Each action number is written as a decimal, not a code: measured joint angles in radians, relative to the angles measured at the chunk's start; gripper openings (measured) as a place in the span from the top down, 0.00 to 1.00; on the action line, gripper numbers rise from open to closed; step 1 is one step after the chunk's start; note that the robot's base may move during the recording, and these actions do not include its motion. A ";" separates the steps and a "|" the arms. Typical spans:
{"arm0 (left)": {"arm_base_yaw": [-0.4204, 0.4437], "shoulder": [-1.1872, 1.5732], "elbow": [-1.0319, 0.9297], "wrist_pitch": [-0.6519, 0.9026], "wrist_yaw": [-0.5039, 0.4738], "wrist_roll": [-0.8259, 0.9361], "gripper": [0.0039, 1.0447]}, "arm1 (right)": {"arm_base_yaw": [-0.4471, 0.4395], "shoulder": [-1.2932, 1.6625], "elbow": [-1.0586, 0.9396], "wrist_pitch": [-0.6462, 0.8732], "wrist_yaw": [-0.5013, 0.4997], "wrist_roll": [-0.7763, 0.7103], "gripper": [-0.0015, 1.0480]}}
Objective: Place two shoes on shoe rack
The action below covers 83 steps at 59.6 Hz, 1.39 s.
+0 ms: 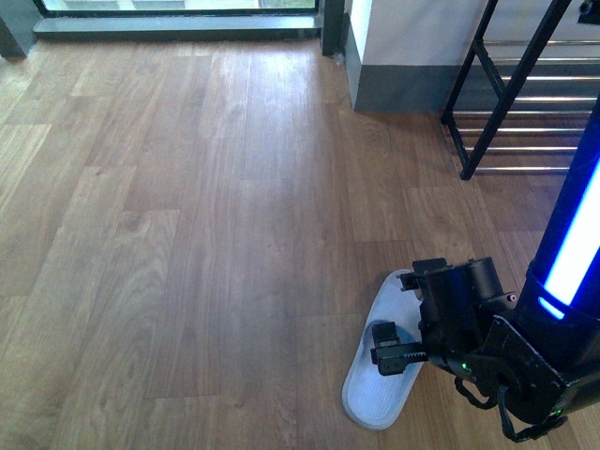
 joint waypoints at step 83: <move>0.000 0.000 0.000 0.000 0.000 0.000 0.98 | -0.411 -0.900 -0.470 0.144 -0.084 -0.687 0.98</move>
